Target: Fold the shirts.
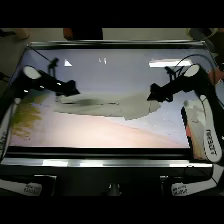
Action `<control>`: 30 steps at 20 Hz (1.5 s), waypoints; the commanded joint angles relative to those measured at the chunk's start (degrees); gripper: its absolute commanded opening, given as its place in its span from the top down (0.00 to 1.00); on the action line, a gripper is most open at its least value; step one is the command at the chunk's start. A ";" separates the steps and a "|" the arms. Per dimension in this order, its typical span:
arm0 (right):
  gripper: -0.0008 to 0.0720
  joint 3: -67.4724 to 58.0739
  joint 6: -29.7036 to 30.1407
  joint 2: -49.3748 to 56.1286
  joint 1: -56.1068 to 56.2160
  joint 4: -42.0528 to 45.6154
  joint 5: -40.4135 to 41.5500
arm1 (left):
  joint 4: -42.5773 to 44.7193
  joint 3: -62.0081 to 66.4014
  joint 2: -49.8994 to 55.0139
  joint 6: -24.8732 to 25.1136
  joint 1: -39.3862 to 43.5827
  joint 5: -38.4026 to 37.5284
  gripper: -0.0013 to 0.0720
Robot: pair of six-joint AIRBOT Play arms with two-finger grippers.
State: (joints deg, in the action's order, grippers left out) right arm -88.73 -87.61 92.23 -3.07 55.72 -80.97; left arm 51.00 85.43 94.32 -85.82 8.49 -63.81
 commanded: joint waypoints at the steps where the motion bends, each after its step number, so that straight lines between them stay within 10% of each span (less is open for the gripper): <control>1: 0.95 -0.50 -1.70 -11.69 1.16 -1.29 -5.11 | -16.28 -1.73 8.33 1.68 12.57 9.11 0.94; 9: 0.95 -0.48 -5.81 -21.73 1.16 -0.68 -8.26 | -33.86 -1.31 17.62 9.40 29.49 18.18 0.95; 15: 0.95 -0.50 -6.97 -9.84 11.04 -2.08 4.66 | -6.99 -1.33 -1.14 3.61 8.68 15.30 0.95; 21: 0.93 -0.81 -3.63 11.34 27.76 -25.81 27.89 | -3.52 -1.36 -24.70 3.10 -10.93 11.15 0.95; 23: 0.19 -2.27 1.88 16.74 29.35 -36.48 28.20 | -1.75 -1.36 -29.86 3.17 -12.76 9.70 0.95; 24: 0.04 -2.73 4.72 17.49 28.79 -40.54 26.45 | 0.74 -1.36 -31.71 3.32 -12.81 8.90 0.95; 27: 0.04 -2.75 5.53 13.94 21.64 -36.06 15.26 | 9.62 -1.38 -33.51 3.30 -12.81 4.48 0.95; 30: 0.04 -2.73 -2.99 7.21 11.32 -10.49 3.21 | 16.81 -4.39 -32.96 3.30 -12.81 3.37 0.95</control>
State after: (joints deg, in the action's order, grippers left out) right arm -91.33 -85.78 103.26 15.44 27.97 -66.52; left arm 59.64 82.96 62.43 -82.50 -3.70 -58.33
